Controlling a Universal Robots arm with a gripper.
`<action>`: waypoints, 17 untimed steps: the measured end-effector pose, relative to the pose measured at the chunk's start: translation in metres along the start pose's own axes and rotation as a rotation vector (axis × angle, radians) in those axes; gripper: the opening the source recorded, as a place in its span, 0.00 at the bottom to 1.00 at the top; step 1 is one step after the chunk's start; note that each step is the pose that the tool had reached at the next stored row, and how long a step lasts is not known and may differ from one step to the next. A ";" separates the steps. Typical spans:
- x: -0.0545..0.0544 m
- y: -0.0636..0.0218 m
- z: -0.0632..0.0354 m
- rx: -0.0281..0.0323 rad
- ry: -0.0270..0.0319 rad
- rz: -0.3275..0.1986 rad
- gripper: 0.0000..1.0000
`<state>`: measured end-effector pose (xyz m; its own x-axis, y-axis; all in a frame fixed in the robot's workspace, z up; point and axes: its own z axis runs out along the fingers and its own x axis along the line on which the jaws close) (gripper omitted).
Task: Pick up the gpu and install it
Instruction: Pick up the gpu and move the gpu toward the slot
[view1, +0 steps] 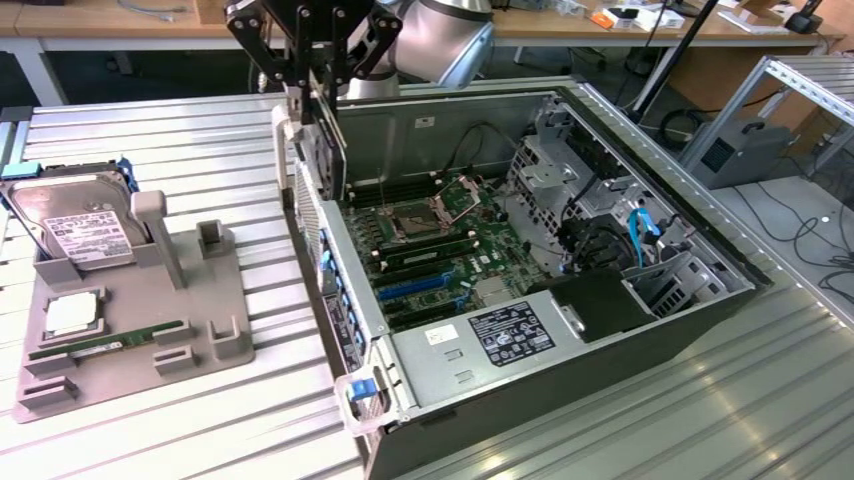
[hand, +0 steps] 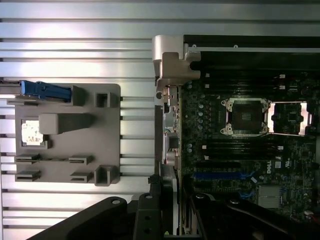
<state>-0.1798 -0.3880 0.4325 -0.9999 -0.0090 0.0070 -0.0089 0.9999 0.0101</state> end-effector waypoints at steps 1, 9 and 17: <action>-0.001 0.0000 0.0000 0.0000 0.0000 0.000 0.27; -0.015 -0.0001 -0.0001 0.0000 0.0000 0.000 0.27; -0.030 -0.0003 -0.0001 0.0001 0.0000 0.000 0.27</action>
<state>-0.1495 -0.3880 0.4324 -0.9999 -0.0090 0.0070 -0.0089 0.9999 0.0100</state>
